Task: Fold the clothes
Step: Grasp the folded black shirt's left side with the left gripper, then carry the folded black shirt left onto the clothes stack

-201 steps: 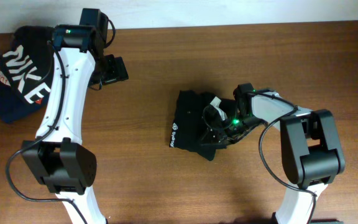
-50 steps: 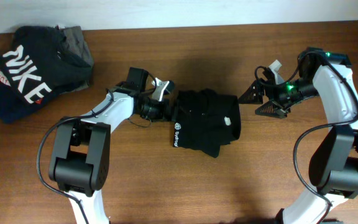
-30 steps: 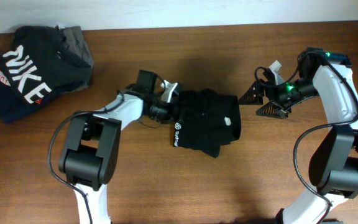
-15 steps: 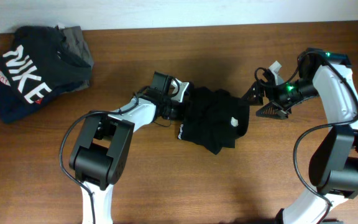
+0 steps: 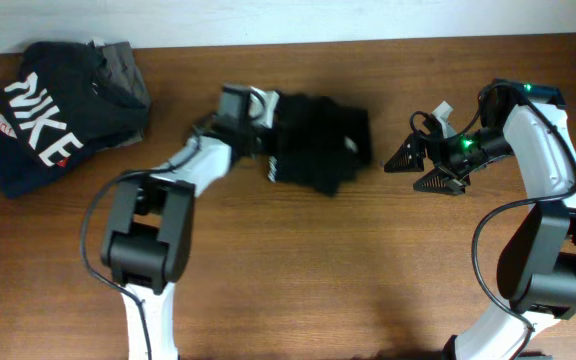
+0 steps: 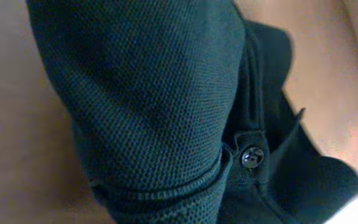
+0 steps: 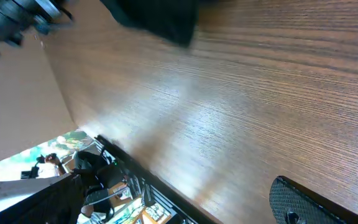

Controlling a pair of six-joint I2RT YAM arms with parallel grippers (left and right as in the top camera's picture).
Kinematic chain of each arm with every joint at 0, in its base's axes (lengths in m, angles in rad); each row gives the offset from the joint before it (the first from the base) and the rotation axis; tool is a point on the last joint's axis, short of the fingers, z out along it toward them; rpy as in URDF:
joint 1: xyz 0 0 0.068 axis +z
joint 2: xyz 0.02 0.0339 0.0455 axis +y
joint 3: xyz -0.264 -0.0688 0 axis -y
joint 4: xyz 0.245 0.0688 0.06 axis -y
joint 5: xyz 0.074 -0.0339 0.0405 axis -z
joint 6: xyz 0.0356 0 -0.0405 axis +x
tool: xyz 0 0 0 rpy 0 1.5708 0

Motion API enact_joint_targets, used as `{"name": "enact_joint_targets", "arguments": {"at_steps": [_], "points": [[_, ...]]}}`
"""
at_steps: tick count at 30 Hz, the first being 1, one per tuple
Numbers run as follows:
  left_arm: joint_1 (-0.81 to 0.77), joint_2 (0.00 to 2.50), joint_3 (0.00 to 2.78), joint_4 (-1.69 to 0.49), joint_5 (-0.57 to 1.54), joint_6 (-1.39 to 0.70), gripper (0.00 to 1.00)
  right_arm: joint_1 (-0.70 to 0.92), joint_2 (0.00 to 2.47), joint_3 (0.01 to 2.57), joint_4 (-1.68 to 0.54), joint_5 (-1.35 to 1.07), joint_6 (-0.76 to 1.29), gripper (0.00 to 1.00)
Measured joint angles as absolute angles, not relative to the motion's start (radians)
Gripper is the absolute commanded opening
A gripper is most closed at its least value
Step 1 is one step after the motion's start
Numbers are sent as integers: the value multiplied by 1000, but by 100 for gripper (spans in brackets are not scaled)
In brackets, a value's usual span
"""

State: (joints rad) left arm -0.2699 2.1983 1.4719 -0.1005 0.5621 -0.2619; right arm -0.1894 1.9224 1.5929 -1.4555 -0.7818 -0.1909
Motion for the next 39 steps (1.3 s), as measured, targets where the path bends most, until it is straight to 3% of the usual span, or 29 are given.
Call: {"name": "enact_joint_targets", "arguments": {"at_steps": [11, 25, 39], "points": [[-110, 2200, 1612, -198, 306, -145, 0, -189, 1922, 1593, -1463, -782, -191, 99], [162, 2201, 1949, -446, 253, -93, 0, -189, 1922, 1593, -1463, -782, -191, 99], [307, 2201, 2040, -574, 254, -93, 0, -189, 1922, 1593, -1463, -782, -190, 99]]}}
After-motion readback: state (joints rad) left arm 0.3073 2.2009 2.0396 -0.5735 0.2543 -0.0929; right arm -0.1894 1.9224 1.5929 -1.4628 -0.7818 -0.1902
